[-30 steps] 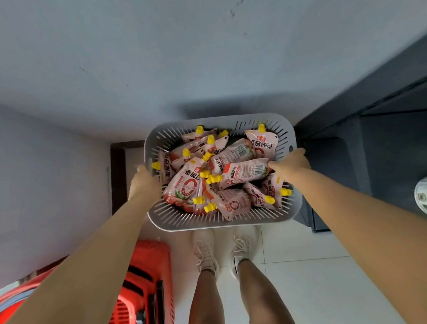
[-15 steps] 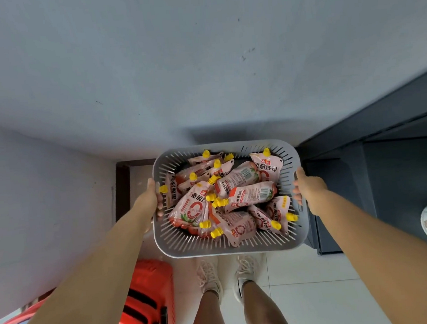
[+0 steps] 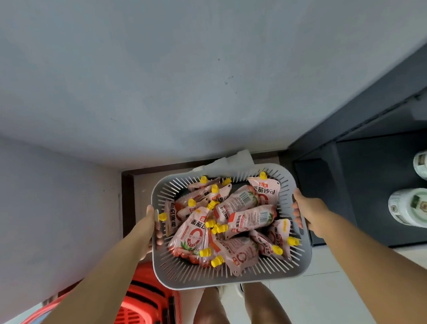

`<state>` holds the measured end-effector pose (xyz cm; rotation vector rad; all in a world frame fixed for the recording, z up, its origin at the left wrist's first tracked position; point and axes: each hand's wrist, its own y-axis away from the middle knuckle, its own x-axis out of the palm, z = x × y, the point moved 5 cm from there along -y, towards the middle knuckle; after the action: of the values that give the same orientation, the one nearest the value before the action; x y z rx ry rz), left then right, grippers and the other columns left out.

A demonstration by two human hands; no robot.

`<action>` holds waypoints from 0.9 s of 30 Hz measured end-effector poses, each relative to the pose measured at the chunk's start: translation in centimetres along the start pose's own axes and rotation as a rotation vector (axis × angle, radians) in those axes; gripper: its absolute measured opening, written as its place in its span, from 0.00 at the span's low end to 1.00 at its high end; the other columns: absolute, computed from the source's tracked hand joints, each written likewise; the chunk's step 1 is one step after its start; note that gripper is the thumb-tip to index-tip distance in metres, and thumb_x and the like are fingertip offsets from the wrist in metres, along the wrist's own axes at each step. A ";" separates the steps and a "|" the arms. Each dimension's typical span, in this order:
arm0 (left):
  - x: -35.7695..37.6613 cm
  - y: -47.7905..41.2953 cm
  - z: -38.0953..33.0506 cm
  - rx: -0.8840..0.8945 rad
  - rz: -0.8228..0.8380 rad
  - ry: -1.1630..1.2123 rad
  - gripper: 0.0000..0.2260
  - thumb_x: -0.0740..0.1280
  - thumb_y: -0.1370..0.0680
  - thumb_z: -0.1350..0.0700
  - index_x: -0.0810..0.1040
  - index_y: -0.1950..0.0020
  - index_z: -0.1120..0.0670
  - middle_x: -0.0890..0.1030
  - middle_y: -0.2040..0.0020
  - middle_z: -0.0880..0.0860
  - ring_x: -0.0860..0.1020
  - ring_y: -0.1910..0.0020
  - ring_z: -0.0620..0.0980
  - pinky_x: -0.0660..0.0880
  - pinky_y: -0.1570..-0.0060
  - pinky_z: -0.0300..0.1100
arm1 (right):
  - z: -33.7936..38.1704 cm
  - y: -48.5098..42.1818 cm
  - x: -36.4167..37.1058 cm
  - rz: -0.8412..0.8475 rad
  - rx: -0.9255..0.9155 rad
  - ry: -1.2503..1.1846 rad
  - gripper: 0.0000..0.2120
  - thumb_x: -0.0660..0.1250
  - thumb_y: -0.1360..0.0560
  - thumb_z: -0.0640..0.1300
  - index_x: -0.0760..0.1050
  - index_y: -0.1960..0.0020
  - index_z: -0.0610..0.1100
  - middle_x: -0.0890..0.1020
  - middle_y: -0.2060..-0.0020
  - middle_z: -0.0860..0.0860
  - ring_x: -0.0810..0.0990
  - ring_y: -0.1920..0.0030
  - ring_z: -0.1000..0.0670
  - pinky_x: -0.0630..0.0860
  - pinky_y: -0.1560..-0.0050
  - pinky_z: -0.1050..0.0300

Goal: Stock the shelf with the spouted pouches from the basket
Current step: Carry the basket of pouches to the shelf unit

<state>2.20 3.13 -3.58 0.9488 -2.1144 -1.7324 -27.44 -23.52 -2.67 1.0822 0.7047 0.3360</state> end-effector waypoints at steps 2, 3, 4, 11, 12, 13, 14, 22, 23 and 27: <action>-0.2 1.2 0.2 0.012 0.023 -0.022 0.27 0.49 0.21 0.36 0.67 0.67 0.55 0.70 0.70 0.54 0.68 0.69 0.52 0.67 0.63 0.43 | -1.7 1.5 -1.0 -0.012 0.012 -0.004 0.23 0.58 0.22 0.58 0.72 0.61 0.39 0.73 0.70 0.45 0.69 0.72 0.47 0.70 0.66 0.53; -0.2 1.9 0.3 0.020 0.040 -0.033 0.27 0.50 0.21 0.36 0.67 0.67 0.55 0.71 0.70 0.55 0.68 0.69 0.52 0.67 0.63 0.43 | -2.7 2.3 -1.6 -0.018 0.017 -0.014 0.23 0.58 0.22 0.58 0.72 0.61 0.38 0.73 0.71 0.45 0.70 0.72 0.47 0.70 0.66 0.52; -0.1 2.5 0.2 0.032 0.058 -0.048 0.26 0.50 0.21 0.36 0.66 0.67 0.55 0.71 0.70 0.55 0.68 0.69 0.52 0.67 0.63 0.43 | -3.6 3.1 -2.1 -0.026 0.022 -0.026 0.23 0.58 0.22 0.58 0.71 0.62 0.38 0.73 0.71 0.44 0.70 0.72 0.46 0.70 0.66 0.52; 2.4 8.1 -0.7 0.111 0.183 -0.218 0.27 0.49 0.21 0.34 0.65 0.68 0.55 0.69 0.71 0.54 0.66 0.70 0.50 0.66 0.66 0.41 | -12.1 10.6 -6.4 -0.138 0.066 -0.233 0.24 0.58 0.22 0.59 0.70 0.65 0.40 0.73 0.74 0.44 0.70 0.74 0.46 0.71 0.69 0.56; 2.9 9.0 -0.8 0.118 0.199 -0.253 0.28 0.49 0.21 0.34 0.65 0.68 0.54 0.69 0.71 0.54 0.66 0.70 0.50 0.65 0.66 0.41 | -13.6 11.8 -7.0 -0.157 0.076 -0.261 0.24 0.57 0.23 0.60 0.71 0.64 0.40 0.74 0.73 0.44 0.71 0.73 0.46 0.72 0.69 0.56; 3.6 9.9 -1.0 0.125 0.213 -0.291 0.28 0.49 0.22 0.33 0.65 0.69 0.55 0.69 0.71 0.54 0.66 0.70 0.49 0.65 0.66 0.40 | -15.1 13.0 -7.4 -0.173 0.090 -0.284 0.25 0.57 0.23 0.61 0.71 0.63 0.39 0.75 0.71 0.43 0.73 0.71 0.45 0.72 0.68 0.56; 4.4 10.9 -1.1 0.131 0.226 -0.331 0.29 0.49 0.22 0.33 0.65 0.69 0.55 0.69 0.72 0.54 0.66 0.71 0.49 0.65 0.66 0.40 | -16.7 14.2 -7.9 -0.186 0.106 -0.307 0.25 0.57 0.23 0.61 0.73 0.61 0.39 0.77 0.68 0.42 0.74 0.69 0.44 0.74 0.66 0.56; 14.3 19.2 0.5 0.216 0.275 -0.700 0.31 0.49 0.22 0.33 0.64 0.74 0.55 0.67 0.75 0.53 0.64 0.74 0.49 0.62 0.69 0.38 | -30.3 22.8 -12.9 -0.229 0.180 -0.669 0.26 0.57 0.21 0.57 0.71 0.66 0.37 0.75 0.70 0.41 0.72 0.71 0.44 0.73 0.65 0.54; 16.1 20.3 1.1 0.226 0.295 -0.746 0.31 0.48 0.22 0.33 0.64 0.74 0.55 0.68 0.75 0.54 0.65 0.74 0.49 0.63 0.70 0.38 | -32.4 23.7 -13.8 -0.229 0.182 -0.721 0.26 0.57 0.21 0.56 0.70 0.69 0.38 0.72 0.73 0.42 0.69 0.74 0.46 0.70 0.68 0.56; 23.8 24.7 4.6 0.230 0.388 -0.952 0.30 0.53 0.24 0.32 0.65 0.72 0.56 0.70 0.72 0.55 0.68 0.71 0.51 0.66 0.67 0.40 | -41.0 26.4 -17.6 -0.228 0.225 -0.885 0.25 0.55 0.22 0.55 0.66 0.72 0.41 0.69 0.75 0.45 0.65 0.75 0.47 0.66 0.69 0.57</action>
<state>-26.50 -5.96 13.53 -0.3805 -2.8112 -1.9435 -65.71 6.39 15.54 1.2062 0.0604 -0.4219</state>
